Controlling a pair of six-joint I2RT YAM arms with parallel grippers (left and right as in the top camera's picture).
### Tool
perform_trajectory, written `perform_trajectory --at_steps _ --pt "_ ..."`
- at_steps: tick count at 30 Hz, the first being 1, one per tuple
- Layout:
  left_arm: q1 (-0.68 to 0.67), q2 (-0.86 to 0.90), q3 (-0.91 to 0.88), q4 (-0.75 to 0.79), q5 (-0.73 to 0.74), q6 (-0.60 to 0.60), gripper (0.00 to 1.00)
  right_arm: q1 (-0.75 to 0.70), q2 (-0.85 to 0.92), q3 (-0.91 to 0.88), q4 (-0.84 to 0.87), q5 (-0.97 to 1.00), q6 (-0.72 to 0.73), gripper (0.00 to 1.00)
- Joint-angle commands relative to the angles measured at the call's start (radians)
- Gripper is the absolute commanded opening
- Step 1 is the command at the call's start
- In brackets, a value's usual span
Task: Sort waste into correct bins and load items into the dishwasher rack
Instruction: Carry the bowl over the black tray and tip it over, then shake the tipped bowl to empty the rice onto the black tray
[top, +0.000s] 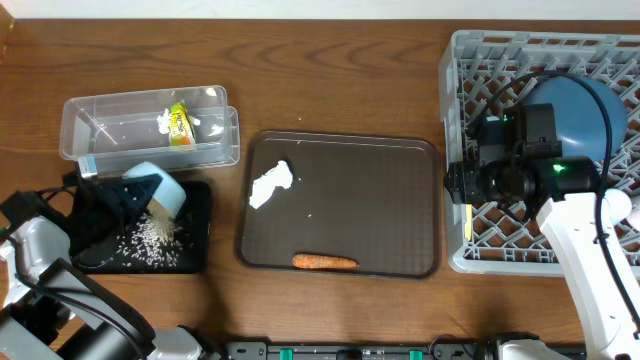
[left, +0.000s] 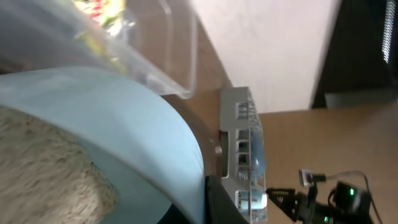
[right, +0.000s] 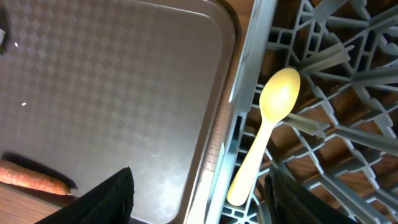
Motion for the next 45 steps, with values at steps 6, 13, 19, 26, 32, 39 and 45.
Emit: perform_trajectory --at_steps 6,13,19,26,32,39,45 --pt "0.005 -0.007 -0.033 -0.004 0.09 0.193 0.06 0.0 0.006 0.01 -0.01 0.032 -0.016 0.66" --pt "0.005 -0.007 -0.035 -0.061 0.09 0.283 0.06 0.0 0.006 0.01 -0.01 0.032 -0.016 0.66" --pt "0.015 -0.007 -0.035 -0.13 0.09 0.367 0.06 0.0 0.006 0.01 -0.01 0.032 -0.015 0.66" --pt "0.092 -0.008 -0.035 -0.173 0.113 0.276 0.06 0.0 0.006 0.01 -0.018 0.032 -0.015 0.66" --pt "0.121 -0.007 -0.035 -0.218 0.151 0.299 0.06 0.0 0.006 0.01 -0.022 0.032 -0.016 0.66" --pt "0.145 -0.008 -0.035 -0.241 0.172 0.343 0.06 0.0 0.006 0.01 -0.026 0.032 -0.016 0.66" --pt "0.155 -0.006 -0.035 -0.204 0.158 0.296 0.06 0.0 0.006 0.01 -0.025 0.032 -0.016 0.66"
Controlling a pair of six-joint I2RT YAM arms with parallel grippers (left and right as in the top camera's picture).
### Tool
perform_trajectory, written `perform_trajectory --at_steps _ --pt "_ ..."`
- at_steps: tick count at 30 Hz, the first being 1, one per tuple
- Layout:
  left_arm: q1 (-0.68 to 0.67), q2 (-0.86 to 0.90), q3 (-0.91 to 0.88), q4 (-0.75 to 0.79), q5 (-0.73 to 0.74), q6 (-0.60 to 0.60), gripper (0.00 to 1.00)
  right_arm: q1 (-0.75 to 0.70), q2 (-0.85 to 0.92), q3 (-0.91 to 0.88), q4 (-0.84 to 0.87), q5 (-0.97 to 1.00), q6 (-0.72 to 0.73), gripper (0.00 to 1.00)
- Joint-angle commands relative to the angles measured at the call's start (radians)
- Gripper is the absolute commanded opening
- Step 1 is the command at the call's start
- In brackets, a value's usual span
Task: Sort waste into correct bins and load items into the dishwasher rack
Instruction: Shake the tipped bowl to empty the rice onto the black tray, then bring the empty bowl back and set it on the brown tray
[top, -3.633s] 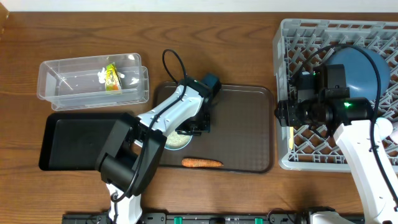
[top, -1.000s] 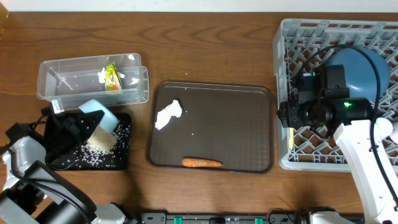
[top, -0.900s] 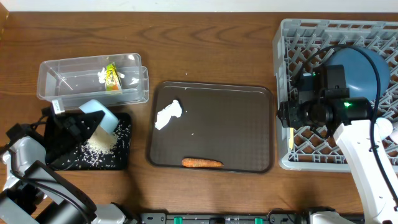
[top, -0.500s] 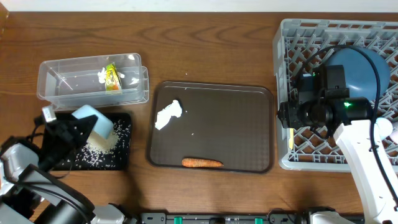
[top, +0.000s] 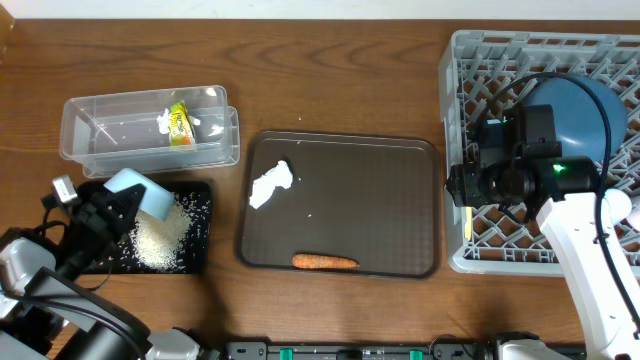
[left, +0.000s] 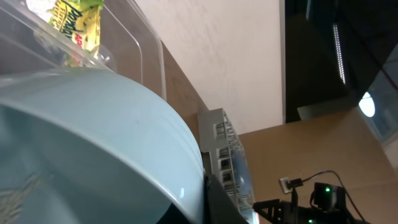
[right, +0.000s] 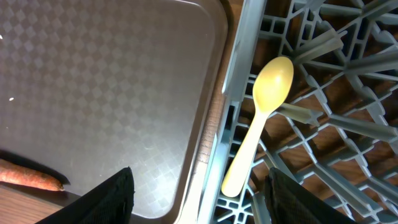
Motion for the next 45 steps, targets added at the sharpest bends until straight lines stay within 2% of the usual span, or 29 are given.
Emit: perform_trajectory --at_steps 1,10,12,14,16,18,19,20,22,24,26,28,31,33,35,39,45 --pt "0.013 -0.006 -0.005 0.013 -0.002 -0.058 0.06 0.0 0.006 0.01 -0.002 0.006 -0.015 0.66" --pt "0.013 -0.007 -0.005 0.0 -0.012 -0.059 0.06 0.0 0.006 0.01 -0.002 0.006 -0.015 0.66" --pt "0.011 -0.007 -0.005 -0.043 0.055 0.014 0.06 0.0 0.006 0.01 -0.006 0.006 -0.015 0.66" --pt "0.013 -0.008 -0.004 -0.048 0.047 0.082 0.06 0.0 0.006 0.01 -0.011 0.014 -0.015 0.66" --pt "0.021 0.0 -0.004 0.013 0.002 0.019 0.06 0.0 0.006 0.01 -0.013 0.016 -0.015 0.66" --pt "0.026 0.003 -0.004 0.036 -0.02 -0.135 0.06 0.0 0.006 0.01 -0.013 0.022 -0.015 0.66" --pt "0.025 0.002 -0.005 0.024 0.019 -0.113 0.06 0.0 0.006 0.01 -0.013 0.022 -0.015 0.66" --pt "0.023 -0.003 -0.004 0.003 0.057 -0.035 0.06 0.0 0.006 0.01 -0.014 0.022 -0.015 0.66" --pt "0.028 -0.008 -0.004 0.027 0.035 -0.001 0.06 0.0 0.006 0.01 -0.021 0.022 -0.015 0.66" --pt "0.036 -0.007 -0.004 0.035 0.014 -0.102 0.06 0.0 0.006 0.01 -0.028 0.026 -0.015 0.66" --pt "0.035 -0.008 -0.004 0.008 0.056 -0.074 0.06 0.0 0.006 0.01 -0.031 0.037 -0.015 0.67" --pt "0.037 -0.008 -0.004 0.046 0.017 -0.079 0.06 0.0 0.006 0.01 -0.032 0.044 -0.015 0.67" --pt "0.042 -0.007 -0.004 0.097 -0.062 -0.263 0.05 0.0 0.006 0.01 -0.032 0.048 -0.015 0.67" --pt "0.036 -0.007 -0.004 0.092 -0.002 -0.249 0.06 0.0 0.006 0.01 -0.031 0.047 -0.015 0.67" --pt "0.018 -0.01 -0.004 0.089 0.057 -0.222 0.06 0.0 0.006 0.01 -0.031 0.048 -0.015 0.67" --pt "-0.045 -0.02 -0.002 0.089 0.053 -0.221 0.06 0.0 0.006 0.01 -0.031 0.048 -0.015 0.67" --pt "-0.243 -0.105 0.002 0.1 -0.064 -0.214 0.06 0.0 0.006 0.01 -0.031 0.048 -0.015 0.67"
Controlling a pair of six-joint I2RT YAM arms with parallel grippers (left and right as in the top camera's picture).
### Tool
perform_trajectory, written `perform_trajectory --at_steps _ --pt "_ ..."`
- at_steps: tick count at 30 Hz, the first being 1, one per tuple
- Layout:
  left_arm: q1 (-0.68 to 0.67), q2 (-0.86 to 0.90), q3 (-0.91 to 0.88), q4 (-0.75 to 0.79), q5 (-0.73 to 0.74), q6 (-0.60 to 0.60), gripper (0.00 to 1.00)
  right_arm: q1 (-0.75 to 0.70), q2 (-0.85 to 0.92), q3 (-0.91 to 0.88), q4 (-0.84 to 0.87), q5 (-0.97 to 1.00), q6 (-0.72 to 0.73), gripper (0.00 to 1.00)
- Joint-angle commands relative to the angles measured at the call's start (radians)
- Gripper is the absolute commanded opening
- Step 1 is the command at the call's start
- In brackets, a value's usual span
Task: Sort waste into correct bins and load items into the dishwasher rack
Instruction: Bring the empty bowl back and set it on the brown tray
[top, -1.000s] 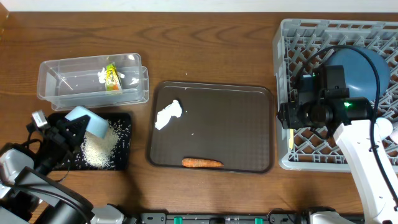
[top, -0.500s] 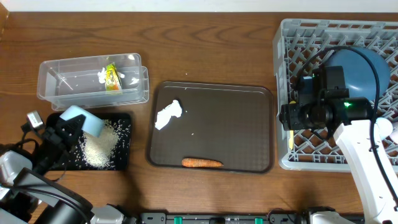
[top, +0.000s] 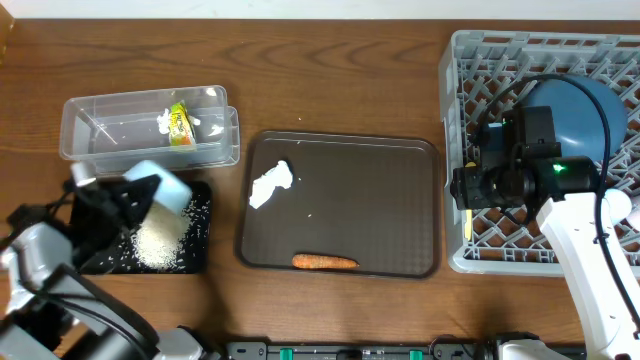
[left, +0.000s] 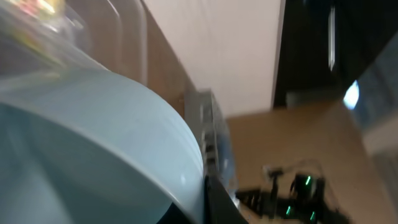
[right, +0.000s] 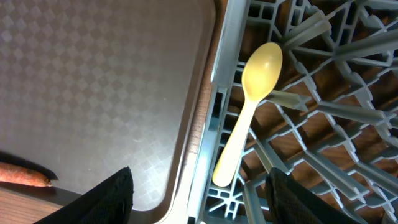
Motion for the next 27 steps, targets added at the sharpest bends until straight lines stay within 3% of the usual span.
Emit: perform_trajectory --at_steps 1,5,13,20,27 --pt "-0.118 -0.088 0.007 0.003 -0.086 0.005 0.06 0.0 0.006 0.01 0.0 0.006 -0.015 0.67" --pt "-0.296 -0.184 0.037 0.028 -0.21 -0.06 0.06 0.0 0.006 0.01 -0.002 0.006 -0.013 0.67" --pt "-0.714 -0.237 0.042 0.312 -0.56 -0.421 0.06 0.0 0.006 0.01 -0.001 0.006 -0.011 0.68" --pt "-1.072 -0.185 0.042 0.498 -0.857 -0.561 0.07 0.0 0.006 0.01 0.0 0.005 0.001 0.69" --pt "-1.324 -0.053 0.042 0.626 -1.117 -0.652 0.07 0.0 0.006 0.01 -0.002 0.006 0.016 0.69"
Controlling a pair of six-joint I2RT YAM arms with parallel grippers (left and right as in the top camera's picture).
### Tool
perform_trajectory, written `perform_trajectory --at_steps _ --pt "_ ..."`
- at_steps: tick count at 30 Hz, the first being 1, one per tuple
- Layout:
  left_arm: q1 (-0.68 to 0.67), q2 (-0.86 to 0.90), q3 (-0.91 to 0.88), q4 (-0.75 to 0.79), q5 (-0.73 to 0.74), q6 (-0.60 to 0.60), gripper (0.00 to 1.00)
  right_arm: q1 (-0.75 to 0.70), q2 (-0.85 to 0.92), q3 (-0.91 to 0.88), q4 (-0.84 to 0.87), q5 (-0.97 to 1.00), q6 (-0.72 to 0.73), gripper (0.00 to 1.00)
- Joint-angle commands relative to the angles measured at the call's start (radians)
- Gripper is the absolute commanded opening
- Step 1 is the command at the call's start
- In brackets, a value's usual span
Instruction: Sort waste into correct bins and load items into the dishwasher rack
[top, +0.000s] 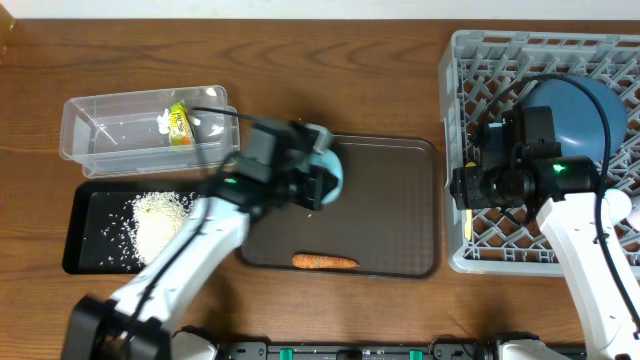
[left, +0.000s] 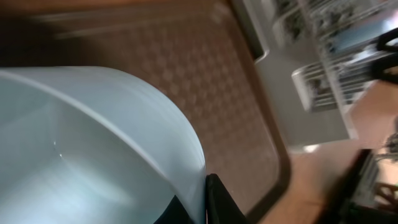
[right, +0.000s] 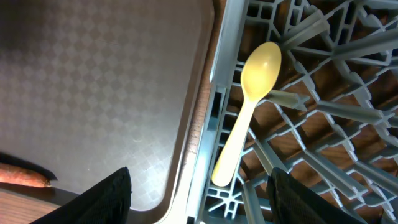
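My left gripper (top: 316, 186) is shut on the rim of a light blue bowl (top: 327, 170), held over the upper left of the brown tray (top: 390, 215). In the left wrist view the bowl (left: 93, 143) looks empty, its rim pinched between my fingers (left: 216, 198). A carrot (top: 325, 262) lies at the tray's front edge. My right gripper (right: 202, 183) hangs open over the left edge of the grey dishwasher rack (top: 455, 130), above a yellow spoon (right: 249, 112) lying in the rack. My left arm covers the tray's left part.
A black tray (top: 85, 255) at the left holds a heap of rice (top: 152, 225). Behind it stands a clear bin (top: 100, 130) with a yellow wrapper (top: 178, 122). A dark blue dish (top: 578, 105) rests in the rack behind my right arm.
My left arm has moved right with the bowl, from above the black tray to above the brown tray's left part. The right gripper has stayed open over the spoon.
First my left gripper held the bowl tipped over the black tray with rice spilling out. Then the rice lay heaped in that tray and the bowl stayed above it. Now the emptied bowl is over the brown tray. The spoon lay in the rack throughout.
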Motion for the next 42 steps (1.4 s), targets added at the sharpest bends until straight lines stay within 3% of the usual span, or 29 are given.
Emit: perform_trajectory --at_steps 1,6,14,17,20,23,28,34,42 --pt "-0.08 0.076 0.02 0.041 -0.167 -0.074 0.08 0.0 0.006 0.01 -0.001 0.003 0.012 0.69" --pt "-0.166 0.182 0.02 0.126 -0.167 -0.079 0.08 0.0 0.006 0.01 -0.005 0.002 0.013 0.69" --pt "-0.183 0.202 0.02 0.179 -0.167 -0.079 0.17 0.0 0.006 0.01 -0.005 0.002 0.013 0.7" --pt "-0.182 0.18 0.02 0.177 -0.166 -0.079 0.29 0.0 0.006 0.01 -0.004 -0.001 0.013 0.71" --pt "-0.168 0.125 0.02 0.162 -0.167 -0.079 0.38 0.0 0.006 0.01 0.001 -0.051 0.012 0.86" --pt "-0.127 0.037 0.02 0.09 -0.167 -0.079 0.41 0.003 0.006 0.01 0.024 -0.149 0.011 0.89" --pt "0.024 -0.144 0.02 -0.171 -0.178 -0.079 0.46 0.047 0.006 0.01 0.104 -0.234 0.021 0.85" --pt "0.231 -0.276 0.02 -0.513 -0.32 -0.079 0.53 0.157 0.042 0.01 0.213 -0.222 0.072 0.79" --pt "0.351 -0.294 0.02 -0.616 -0.325 -0.079 0.54 0.265 0.229 0.01 0.361 -0.136 0.213 0.66"
